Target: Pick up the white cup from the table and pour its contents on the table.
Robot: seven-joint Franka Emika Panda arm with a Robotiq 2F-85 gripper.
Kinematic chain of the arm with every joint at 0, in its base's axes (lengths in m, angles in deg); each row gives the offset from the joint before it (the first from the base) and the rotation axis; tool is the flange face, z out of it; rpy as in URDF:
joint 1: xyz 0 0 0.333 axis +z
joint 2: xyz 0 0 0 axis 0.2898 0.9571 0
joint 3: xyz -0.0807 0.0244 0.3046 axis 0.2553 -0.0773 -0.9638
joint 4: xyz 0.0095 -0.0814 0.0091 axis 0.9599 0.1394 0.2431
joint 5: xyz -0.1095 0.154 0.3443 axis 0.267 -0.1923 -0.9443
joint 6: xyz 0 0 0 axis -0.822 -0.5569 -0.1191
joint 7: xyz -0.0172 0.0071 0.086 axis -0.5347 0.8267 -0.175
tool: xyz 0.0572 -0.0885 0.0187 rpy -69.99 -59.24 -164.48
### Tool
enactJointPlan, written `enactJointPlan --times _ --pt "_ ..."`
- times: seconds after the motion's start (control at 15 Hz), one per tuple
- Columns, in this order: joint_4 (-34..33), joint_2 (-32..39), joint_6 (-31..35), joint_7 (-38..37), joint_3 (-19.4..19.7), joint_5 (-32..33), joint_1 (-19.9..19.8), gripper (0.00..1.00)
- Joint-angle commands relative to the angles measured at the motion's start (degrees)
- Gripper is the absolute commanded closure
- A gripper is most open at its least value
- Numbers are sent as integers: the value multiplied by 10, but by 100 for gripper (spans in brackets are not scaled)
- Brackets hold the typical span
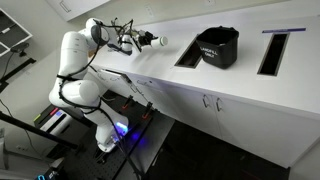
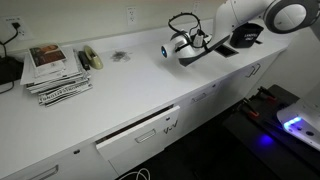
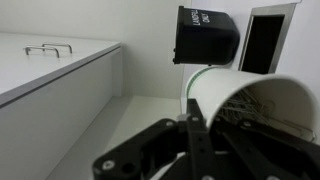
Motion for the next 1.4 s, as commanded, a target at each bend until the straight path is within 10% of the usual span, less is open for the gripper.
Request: enactJointPlan --times 0.0,1.33 --pt "-51 37 -36 23 12 16 13 99" --pt "-129 90 -82 62 23 64 27 99"
